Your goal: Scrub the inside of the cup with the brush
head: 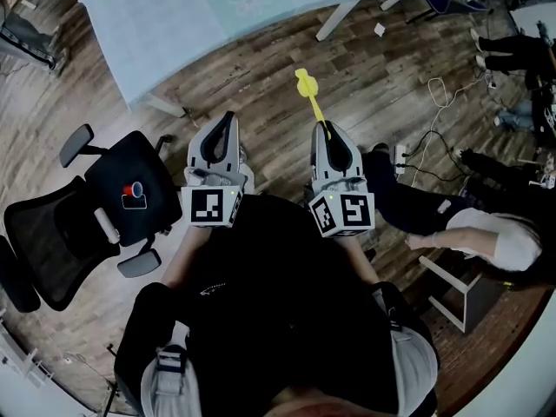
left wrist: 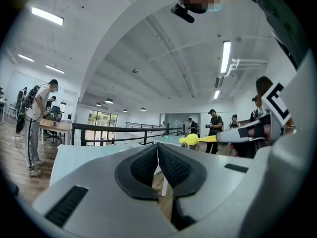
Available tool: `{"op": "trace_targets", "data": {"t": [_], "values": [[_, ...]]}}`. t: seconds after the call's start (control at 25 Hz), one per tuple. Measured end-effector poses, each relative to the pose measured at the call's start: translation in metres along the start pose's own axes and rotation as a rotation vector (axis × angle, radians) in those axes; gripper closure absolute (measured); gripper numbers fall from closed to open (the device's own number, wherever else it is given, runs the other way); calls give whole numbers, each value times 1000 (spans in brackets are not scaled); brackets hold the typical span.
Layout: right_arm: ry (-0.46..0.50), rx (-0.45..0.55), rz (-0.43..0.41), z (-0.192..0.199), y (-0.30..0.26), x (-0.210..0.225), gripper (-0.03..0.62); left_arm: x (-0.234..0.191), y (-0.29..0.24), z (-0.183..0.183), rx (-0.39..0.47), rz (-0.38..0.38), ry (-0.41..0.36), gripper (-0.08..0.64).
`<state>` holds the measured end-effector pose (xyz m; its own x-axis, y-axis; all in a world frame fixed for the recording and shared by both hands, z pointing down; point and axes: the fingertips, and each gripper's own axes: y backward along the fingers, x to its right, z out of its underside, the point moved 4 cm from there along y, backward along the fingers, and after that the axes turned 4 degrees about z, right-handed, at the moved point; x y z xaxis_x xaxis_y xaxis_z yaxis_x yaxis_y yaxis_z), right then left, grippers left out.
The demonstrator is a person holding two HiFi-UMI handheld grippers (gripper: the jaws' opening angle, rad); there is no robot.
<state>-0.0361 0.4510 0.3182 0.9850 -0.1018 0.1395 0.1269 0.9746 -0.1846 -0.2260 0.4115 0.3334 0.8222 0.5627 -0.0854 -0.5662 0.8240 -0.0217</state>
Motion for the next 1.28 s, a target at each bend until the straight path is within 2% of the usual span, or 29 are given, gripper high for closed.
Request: {"op": "trace_targets", "data": {"t": [0.48, 0.84, 1.04, 1.28], "values": [[7, 28, 16, -14, -85, -19, 552, -67, -64, -9, 12, 44, -29, 546], [-8, 3, 40, -14, -112, 11, 552, -67, -95, -3, -18, 42, -20, 546], [-11, 2, 2, -19, -148, 28, 552, -74, -124, -3, -11, 5, -28, 546], [-14, -1, -55, -38, -207, 62, 552, -82, -185, -14, 11, -40, -37, 546]]}}
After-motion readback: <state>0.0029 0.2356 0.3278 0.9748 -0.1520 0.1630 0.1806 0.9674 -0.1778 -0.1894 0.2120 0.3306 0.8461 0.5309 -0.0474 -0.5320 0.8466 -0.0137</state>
